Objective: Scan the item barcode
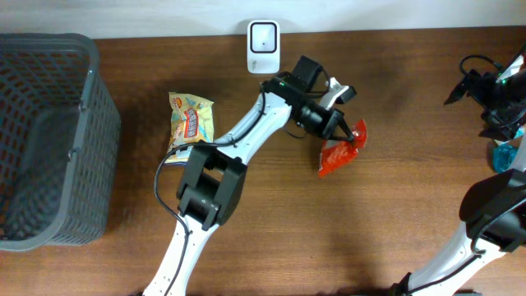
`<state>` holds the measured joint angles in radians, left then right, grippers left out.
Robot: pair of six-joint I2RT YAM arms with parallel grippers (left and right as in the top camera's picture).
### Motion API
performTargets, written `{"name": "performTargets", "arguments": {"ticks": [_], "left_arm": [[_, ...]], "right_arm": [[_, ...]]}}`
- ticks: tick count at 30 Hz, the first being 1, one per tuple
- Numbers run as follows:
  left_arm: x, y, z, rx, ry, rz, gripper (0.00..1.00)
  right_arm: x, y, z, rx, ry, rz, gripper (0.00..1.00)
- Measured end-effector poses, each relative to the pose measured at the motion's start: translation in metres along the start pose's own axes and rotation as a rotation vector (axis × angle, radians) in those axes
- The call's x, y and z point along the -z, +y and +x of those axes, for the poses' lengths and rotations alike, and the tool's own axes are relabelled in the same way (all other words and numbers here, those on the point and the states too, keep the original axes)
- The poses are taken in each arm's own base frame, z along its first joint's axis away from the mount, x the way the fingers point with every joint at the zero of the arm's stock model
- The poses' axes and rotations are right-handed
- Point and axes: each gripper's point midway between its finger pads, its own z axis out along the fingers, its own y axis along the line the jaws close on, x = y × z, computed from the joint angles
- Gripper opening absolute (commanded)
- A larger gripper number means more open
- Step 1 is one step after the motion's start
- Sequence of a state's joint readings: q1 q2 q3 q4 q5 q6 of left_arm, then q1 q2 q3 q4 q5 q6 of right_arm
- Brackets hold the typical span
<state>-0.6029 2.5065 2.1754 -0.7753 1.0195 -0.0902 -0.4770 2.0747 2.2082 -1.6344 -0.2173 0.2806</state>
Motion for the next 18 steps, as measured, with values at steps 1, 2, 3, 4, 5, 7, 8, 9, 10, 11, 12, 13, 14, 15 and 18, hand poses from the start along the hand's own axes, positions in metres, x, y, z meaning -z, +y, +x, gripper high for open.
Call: {"name": "performTargets", "arguments": {"ticks": [1,2,3,4,5,7,8,9,10,11,12,13,14,15,18], "left_arm": [[0.006,0.009,-0.001,0.012,-0.011,-0.016,0.00],[0.012,0.019,0.001,0.033,-0.018,-0.028,0.00],[0.016,0.027,0.002,0.047,-0.024,-0.036,0.00],[0.022,0.039,0.006,0.070,-0.031,-0.045,0.00],[0.025,0.046,0.009,0.083,-0.035,-0.051,0.00],[0.035,0.060,0.013,0.113,-0.049,-0.062,0.08],[0.039,0.065,0.014,0.124,-0.054,-0.065,0.14],[0.042,0.068,0.013,0.127,-0.061,-0.068,0.19],[0.046,0.071,0.012,0.129,-0.068,-0.074,0.34],[0.048,0.073,0.012,0.138,-0.070,-0.076,0.40],[0.051,0.074,0.013,0.146,-0.069,-0.077,0.53],[0.051,0.073,0.014,0.152,-0.067,-0.077,0.57],[0.052,0.072,0.013,0.154,-0.066,-0.078,0.59],[0.053,0.071,0.012,0.152,-0.065,-0.082,0.63],[0.062,0.062,0.006,0.115,-0.058,-0.184,0.73]], "right_arm": [[0.000,0.000,0.000,0.000,0.000,0.000,0.98],[0.000,0.000,0.000,0.000,0.000,0.000,0.98],[0.000,0.000,0.000,0.000,0.000,0.000,0.98],[0.000,0.000,0.000,0.001,0.000,0.000,0.98],[0.000,0.000,0.000,0.000,0.000,0.000,0.98],[0.000,0.000,0.000,-0.001,0.000,0.000,0.98],[0.000,0.000,0.000,0.000,0.000,0.000,0.98],[0.000,0.000,0.000,-0.001,0.000,0.000,0.98],[0.000,0.000,0.000,0.000,0.000,0.000,0.98],[0.000,0.000,0.000,0.000,0.000,0.000,0.98],[0.000,0.000,0.000,0.000,0.000,0.000,0.98],[0.000,0.000,0.000,0.000,0.000,0.000,0.98],[0.000,0.000,0.000,0.000,0.000,0.000,0.98],[0.000,0.000,0.000,0.000,0.000,0.000,0.98],[0.000,0.000,0.000,0.000,0.000,0.000,0.98]]}}
